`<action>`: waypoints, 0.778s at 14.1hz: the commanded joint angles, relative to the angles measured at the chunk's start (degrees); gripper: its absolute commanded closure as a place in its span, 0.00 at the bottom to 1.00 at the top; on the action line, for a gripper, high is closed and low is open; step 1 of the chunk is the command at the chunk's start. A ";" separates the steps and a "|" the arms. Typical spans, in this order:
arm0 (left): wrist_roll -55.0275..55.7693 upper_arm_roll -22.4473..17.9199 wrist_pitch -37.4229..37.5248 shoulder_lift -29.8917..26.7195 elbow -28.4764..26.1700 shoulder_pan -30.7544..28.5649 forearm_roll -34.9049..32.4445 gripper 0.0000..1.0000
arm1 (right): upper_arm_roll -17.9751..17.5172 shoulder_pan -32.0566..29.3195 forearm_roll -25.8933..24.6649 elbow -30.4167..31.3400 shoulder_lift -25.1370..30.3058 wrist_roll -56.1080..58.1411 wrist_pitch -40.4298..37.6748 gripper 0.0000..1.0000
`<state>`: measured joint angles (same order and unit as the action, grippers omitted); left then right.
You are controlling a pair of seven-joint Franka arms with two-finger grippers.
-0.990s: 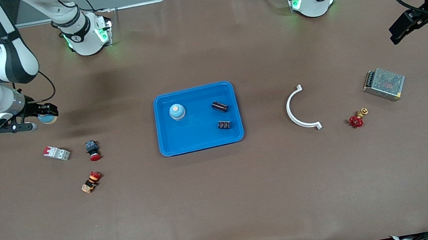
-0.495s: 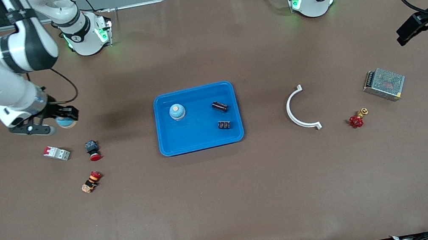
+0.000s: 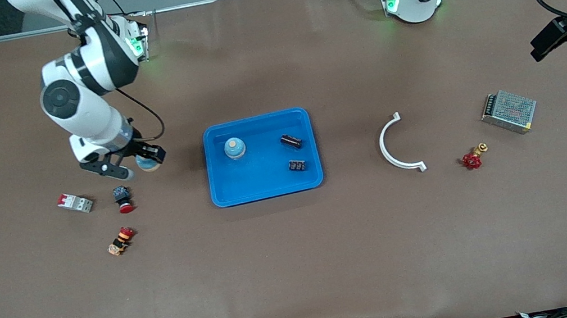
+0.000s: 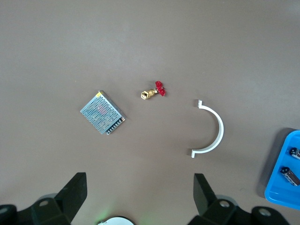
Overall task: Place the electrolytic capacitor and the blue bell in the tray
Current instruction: 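Carry the blue bell over the tray with the right gripper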
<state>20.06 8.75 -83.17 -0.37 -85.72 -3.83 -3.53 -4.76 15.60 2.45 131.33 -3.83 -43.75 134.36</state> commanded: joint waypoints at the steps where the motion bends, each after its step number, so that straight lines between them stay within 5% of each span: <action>1: -1.52 0.82 -0.32 -0.59 0.12 -0.04 1.42 0.00 | 0.63 4.16 0.81 -6.16 -6.61 -7.55 2.13 1.00; 11: -1.60 1.79 -0.86 -2.70 -2.43 0.05 1.51 0.00 | 0.89 12.60 -0.07 -17.59 -22.35 -23.92 10.83 1.00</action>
<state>20.06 10.47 -83.56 -1.17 -86.17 -3.55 -3.12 -4.65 26.13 2.53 117.55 -22.50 -64.46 144.86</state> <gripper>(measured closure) 0.000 0.330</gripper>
